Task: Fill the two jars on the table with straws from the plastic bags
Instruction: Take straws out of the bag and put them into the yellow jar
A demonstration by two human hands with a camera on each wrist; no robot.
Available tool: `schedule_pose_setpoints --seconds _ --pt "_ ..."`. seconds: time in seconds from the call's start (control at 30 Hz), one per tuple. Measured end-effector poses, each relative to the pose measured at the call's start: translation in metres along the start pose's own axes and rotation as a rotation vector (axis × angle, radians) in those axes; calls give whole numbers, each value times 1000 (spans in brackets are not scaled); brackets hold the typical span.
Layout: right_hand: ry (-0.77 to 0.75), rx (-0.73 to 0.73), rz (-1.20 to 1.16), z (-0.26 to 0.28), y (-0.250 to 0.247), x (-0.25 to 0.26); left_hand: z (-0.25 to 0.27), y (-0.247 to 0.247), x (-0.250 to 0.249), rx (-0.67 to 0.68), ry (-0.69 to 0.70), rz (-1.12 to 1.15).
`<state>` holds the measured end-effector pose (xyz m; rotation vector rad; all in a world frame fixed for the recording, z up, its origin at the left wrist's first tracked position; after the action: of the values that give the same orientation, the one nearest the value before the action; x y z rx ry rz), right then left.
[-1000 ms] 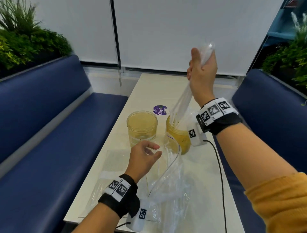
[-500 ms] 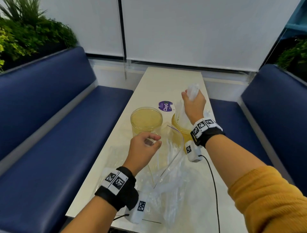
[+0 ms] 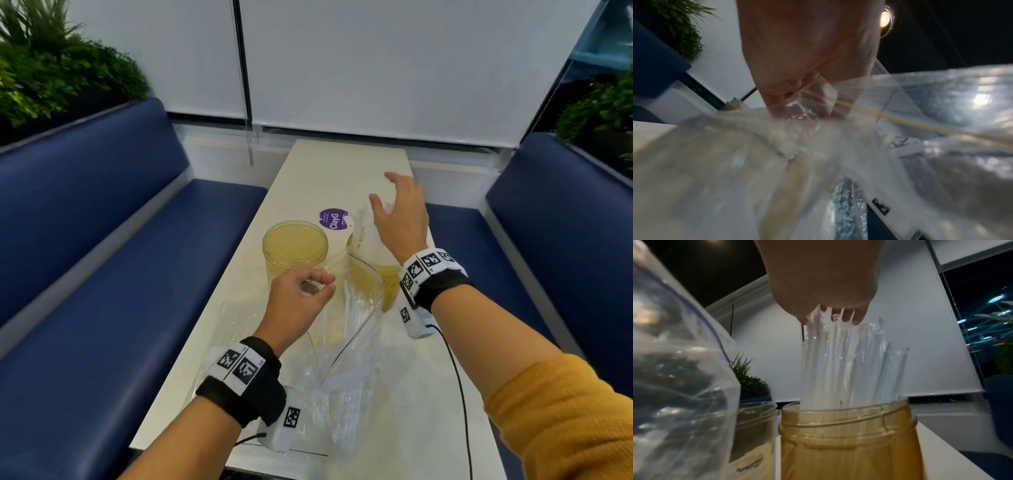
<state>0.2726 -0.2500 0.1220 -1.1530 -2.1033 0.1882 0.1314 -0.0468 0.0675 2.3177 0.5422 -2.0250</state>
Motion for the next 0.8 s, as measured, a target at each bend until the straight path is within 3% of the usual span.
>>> schedule_pose_setpoints --seconds 0.07,0.13,0.2,0.23,0.37,0.47,0.53,0.67,0.73,0.8 --pt "-106 28 44 -2 -1 2 1 0 -1 6 5 -3" --pt "-201 225 202 2 7 -1 2 0 -2 11 11 -5" --pt "-176 441 306 9 11 -4 2 0 -2 12 18 -7" --pt "-146 478 298 11 11 -5 2 0 -2 13 20 -10" --pt "-267 364 261 9 13 4 2 -1 -4 17 16 -31" --pt "-369 599 445 15 22 3 3 -3 -5 27 30 -66" --pt "-338 588 488 13 14 5 3 -3 -5 33 57 -83" --pt "-285 339 315 2 -28 44 4 2 -9 34 116 -116" --pt "-217 375 265 10 -46 72 7 8 -12 21 132 -120" --pt "-88 549 274 29 -55 91 11 13 -17 5 157 -130"
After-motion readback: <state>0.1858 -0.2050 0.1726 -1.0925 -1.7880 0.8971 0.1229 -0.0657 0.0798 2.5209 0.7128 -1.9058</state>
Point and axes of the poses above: each hand's wrist, its own z-axis away from the middle knuckle, its own y-axis out of the palm, x = y × z, the point moved 3 cm from there along -z, towards the middle knuckle, and after that the axes turned 10 degrees about -x, right-handed, at the moved point
